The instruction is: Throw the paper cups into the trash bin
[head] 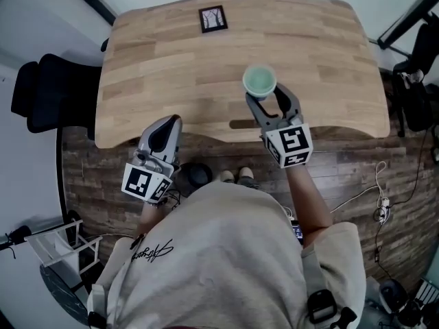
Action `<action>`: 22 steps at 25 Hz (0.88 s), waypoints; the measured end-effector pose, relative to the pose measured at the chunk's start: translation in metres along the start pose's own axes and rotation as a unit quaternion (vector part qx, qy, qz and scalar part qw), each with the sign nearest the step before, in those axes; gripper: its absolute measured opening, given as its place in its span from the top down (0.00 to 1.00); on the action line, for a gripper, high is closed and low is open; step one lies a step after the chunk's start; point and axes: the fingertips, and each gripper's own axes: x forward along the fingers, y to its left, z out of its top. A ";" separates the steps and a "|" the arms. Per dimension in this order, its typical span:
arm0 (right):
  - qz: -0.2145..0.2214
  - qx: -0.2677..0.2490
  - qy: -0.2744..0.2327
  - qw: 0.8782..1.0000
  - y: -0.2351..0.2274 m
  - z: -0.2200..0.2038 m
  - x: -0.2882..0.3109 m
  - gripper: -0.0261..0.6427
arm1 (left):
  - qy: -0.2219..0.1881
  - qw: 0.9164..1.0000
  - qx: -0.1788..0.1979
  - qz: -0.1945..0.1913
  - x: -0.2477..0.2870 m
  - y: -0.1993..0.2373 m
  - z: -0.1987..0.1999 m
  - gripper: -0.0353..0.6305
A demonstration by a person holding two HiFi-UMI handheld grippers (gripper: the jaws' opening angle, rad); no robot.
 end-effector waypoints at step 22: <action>-0.042 0.006 -0.034 0.998 -0.024 0.019 -0.062 0.56 | -0.006 0.999 0.010 -0.043 0.036 -0.030 0.005 0.94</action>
